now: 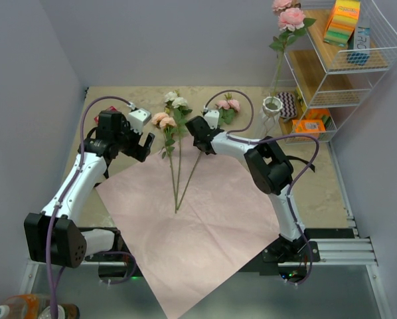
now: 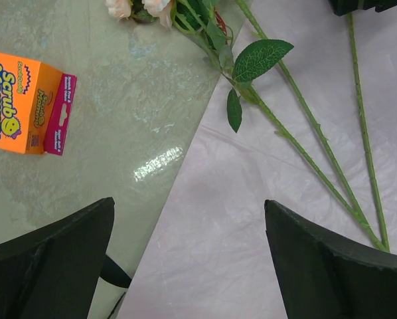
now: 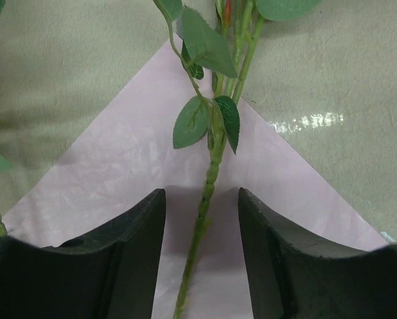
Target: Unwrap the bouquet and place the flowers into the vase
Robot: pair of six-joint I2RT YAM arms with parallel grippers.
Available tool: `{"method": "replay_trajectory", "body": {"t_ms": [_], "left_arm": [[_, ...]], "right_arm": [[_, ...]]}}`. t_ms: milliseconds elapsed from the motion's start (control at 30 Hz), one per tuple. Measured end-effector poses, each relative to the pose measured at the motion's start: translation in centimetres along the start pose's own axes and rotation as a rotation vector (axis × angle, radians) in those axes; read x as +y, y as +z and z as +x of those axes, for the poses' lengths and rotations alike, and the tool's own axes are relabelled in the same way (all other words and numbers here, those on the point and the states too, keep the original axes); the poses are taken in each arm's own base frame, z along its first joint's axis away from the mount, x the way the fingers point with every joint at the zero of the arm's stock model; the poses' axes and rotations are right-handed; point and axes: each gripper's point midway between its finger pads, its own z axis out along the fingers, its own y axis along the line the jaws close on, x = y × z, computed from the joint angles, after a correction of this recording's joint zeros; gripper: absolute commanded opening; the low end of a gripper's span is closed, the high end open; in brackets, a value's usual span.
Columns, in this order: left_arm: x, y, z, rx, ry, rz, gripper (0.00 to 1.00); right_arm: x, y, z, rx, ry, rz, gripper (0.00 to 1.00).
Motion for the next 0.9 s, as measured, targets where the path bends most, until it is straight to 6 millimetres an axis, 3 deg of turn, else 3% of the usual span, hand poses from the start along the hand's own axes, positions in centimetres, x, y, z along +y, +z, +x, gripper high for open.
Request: {"method": "replay_trajectory", "body": {"t_ms": [200,433,567,700,800,900], "left_arm": [[0.0,-0.1,-0.1,-0.003,0.001,-0.001,0.99],[0.0,-0.4,-0.3,-0.014,0.012,-0.004,0.98],[0.0,-0.5,-0.2,-0.015,0.025,-0.002,0.98],[0.0,-0.5,-0.2,-0.015,0.029,-0.002,0.97],[0.0,-0.5,-0.2,-0.015,0.032,-0.002,0.97],[0.1,-0.5,-0.2,-0.014,0.035,-0.003,0.97]], "right_arm": [[0.3,0.5,-0.4,-0.014,0.008,0.005,0.33],[0.0,1.1,-0.8,-0.016,0.028,0.014,0.00],[-0.1,1.1,-0.9,-0.021,0.043,0.003,0.00],[-0.3,-0.1,-1.4,-0.022,0.038,-0.022,0.00],[0.3,-2.5,-4.2,-0.062,0.038,-0.082,0.00],[1.5,-6.9,-10.1,-0.175,0.034,-0.181,0.00]]}}
